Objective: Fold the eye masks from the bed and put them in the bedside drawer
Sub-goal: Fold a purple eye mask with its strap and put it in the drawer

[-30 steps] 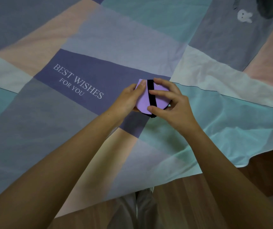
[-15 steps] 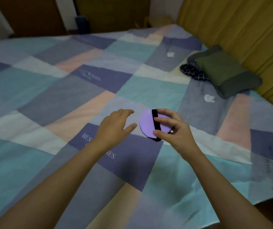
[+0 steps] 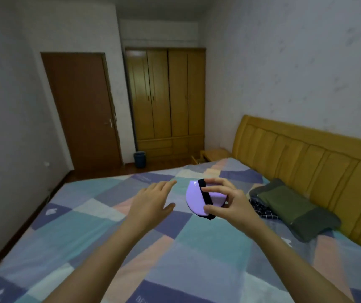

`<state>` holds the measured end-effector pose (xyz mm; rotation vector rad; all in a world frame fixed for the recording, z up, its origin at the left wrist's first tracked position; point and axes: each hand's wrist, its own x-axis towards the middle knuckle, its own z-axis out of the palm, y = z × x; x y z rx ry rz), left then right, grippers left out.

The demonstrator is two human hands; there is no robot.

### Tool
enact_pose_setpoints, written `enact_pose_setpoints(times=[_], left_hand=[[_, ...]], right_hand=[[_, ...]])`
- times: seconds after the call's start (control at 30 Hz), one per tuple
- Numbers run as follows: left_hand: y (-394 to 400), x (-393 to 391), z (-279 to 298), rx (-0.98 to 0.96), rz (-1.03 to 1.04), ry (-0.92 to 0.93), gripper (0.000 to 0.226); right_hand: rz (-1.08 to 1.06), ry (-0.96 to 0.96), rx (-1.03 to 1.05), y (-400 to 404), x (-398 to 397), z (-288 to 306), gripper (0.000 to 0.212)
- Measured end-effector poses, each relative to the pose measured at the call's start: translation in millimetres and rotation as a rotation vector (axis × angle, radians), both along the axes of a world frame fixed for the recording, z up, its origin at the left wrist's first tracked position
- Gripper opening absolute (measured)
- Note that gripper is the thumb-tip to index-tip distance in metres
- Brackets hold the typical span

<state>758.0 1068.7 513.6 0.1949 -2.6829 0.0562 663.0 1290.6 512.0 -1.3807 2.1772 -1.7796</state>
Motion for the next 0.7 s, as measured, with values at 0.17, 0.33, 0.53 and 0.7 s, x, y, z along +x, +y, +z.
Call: enact_pose_setpoints(times=[0.17,0.33,0.53,0.7], left_hand=[[7,30,55,-0.064,0.057,0.084,0.072],[26,81,75,-0.177,0.195,0.048,0.073],[48,180,79,-0.183,0.438,0.025,0.065],[53,290,72,-0.118,0.613,-0.061,0.065]], right_hand=[[0.03,0.12,0.003,7,18,55,0.035],[0.128,0.192,0.025,14,38,85,0.037],[0.327,0.201,0.021,-6,88,87,0.034],[0.496,0.195,0.039,-36,171,67,0.034]])
